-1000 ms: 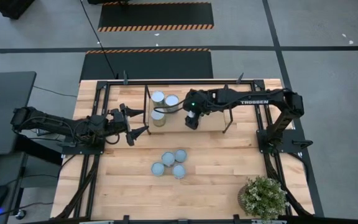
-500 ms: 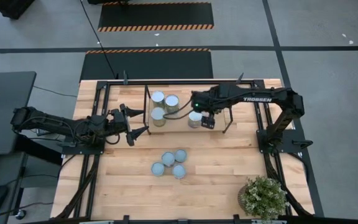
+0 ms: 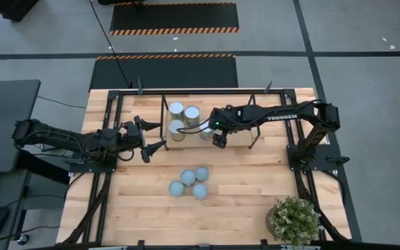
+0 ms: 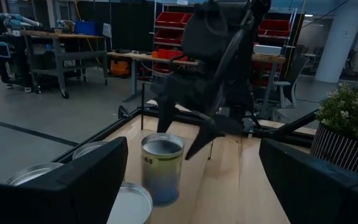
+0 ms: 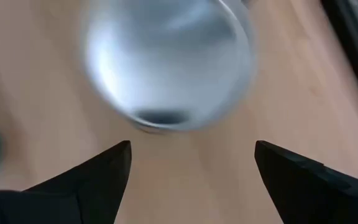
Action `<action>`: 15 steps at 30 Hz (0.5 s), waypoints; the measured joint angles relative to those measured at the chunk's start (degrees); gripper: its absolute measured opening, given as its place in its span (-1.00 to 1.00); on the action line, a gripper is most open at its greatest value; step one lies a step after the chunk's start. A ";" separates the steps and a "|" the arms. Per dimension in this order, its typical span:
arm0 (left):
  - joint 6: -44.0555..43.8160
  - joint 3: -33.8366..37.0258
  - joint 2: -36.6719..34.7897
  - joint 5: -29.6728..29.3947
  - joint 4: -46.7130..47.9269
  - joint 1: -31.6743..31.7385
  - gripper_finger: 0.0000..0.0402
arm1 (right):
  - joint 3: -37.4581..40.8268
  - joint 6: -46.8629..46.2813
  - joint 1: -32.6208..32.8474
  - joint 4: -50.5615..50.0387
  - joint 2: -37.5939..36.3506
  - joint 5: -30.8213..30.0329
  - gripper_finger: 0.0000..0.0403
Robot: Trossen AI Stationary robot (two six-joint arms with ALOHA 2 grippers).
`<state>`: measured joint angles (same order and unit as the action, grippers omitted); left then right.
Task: Pick and place cans onto a shelf
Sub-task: Put the canned peaches on the shelf
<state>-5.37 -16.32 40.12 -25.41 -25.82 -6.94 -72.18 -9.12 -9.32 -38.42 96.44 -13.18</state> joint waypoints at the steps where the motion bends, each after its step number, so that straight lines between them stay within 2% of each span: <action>1: 0.00 0.00 0.00 0.00 0.00 0.02 0.85 | -0.02 -0.25 0.08 1.18 0.00 1.04 0.73; 4: 0.00 0.00 0.00 0.00 0.04 0.00 0.85 | -0.02 -0.21 0.34 0.92 -0.19 1.25 0.73; 10: 0.01 0.00 0.01 0.00 0.38 0.02 0.85 | -0.04 0.49 0.26 -6.59 -1.20 -0.30 0.73; 15: 0.00 0.00 0.00 0.00 0.17 0.00 0.85 | 0.23 2.10 0.08 -6.54 -0.90 -10.86 0.73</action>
<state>-5.37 -16.32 40.12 -25.41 -25.65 -6.94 -71.95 -7.03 -9.24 -44.96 95.55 -24.03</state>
